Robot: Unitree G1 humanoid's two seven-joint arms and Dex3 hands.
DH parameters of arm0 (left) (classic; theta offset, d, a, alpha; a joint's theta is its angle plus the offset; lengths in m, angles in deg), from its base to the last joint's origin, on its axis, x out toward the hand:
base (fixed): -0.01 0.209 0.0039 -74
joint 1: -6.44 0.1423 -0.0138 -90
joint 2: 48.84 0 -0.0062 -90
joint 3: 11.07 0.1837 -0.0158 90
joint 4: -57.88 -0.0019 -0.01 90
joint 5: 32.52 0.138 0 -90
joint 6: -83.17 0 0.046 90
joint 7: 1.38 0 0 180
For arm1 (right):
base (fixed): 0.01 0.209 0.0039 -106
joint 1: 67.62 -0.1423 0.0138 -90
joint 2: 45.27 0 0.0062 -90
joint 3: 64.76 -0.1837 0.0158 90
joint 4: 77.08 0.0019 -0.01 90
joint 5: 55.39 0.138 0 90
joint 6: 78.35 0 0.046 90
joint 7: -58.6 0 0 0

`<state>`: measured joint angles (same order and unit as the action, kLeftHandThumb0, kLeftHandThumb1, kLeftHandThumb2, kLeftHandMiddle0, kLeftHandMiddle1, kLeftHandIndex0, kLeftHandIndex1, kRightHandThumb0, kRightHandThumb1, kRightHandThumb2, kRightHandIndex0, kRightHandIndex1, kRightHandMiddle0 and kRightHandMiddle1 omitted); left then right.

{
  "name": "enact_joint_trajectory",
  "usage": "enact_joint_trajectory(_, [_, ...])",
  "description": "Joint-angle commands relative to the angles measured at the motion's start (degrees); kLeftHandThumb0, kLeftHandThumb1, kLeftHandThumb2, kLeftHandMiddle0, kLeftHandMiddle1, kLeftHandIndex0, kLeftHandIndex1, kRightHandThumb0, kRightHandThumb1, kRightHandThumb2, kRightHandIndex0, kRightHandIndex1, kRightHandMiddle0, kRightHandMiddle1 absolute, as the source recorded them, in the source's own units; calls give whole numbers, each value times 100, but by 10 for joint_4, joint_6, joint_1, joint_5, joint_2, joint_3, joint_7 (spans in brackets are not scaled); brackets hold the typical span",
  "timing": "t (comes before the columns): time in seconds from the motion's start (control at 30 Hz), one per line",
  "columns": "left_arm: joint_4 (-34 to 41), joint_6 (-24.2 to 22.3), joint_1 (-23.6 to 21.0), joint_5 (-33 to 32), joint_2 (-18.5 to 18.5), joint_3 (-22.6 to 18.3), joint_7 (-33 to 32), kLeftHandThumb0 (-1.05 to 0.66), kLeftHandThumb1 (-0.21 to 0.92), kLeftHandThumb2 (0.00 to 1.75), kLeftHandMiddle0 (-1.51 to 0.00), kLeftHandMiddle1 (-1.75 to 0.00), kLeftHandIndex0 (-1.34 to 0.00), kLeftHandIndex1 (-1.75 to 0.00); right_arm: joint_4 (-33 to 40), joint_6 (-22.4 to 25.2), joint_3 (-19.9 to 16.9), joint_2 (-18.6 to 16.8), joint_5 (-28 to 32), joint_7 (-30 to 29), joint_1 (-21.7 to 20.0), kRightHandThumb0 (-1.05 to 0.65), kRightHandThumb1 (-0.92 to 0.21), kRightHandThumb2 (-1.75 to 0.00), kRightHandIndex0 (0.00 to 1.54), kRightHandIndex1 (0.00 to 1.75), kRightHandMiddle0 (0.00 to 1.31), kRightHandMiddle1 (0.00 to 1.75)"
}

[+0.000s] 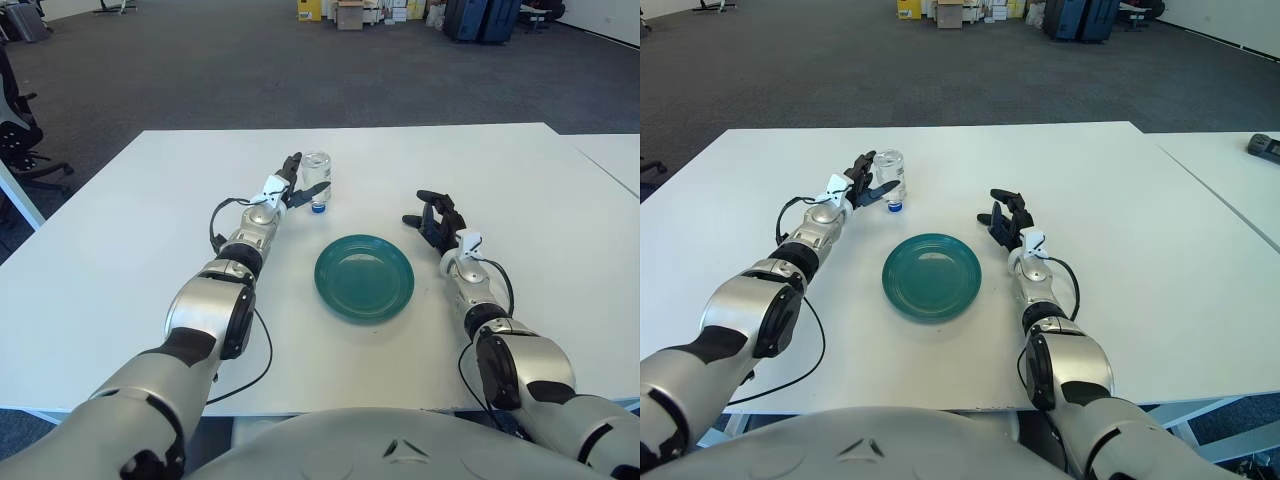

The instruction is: Put the bottle into the plate.

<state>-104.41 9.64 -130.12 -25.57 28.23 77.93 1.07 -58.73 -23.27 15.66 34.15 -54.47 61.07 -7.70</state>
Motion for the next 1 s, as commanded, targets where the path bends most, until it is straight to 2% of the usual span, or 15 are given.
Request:
enact_joint_trajectory(0.0, [0,-5,-20,-7,-2,-7,-10,-100,92,9,-12,-1,0,-34,-7,14,-1,1,0,4,18,-66,-92,-88,60,66,9,96])
enact_joint_trajectory(0.63, [-3,-9,-23,-17,-23,-18,-14,-99,92,8,-21,-3,0,-48,-2,4,-1,2,2,15,26,-67,-92,-86,61,67,14,98])
enact_joint_trajectory(0.97, [-2,-10,-24,-18,-28,-17,-20,-96,92,8,-23,-3,0,-49,0,6,-1,5,2,24,27,-71,-92,-89,63,68,17,100])
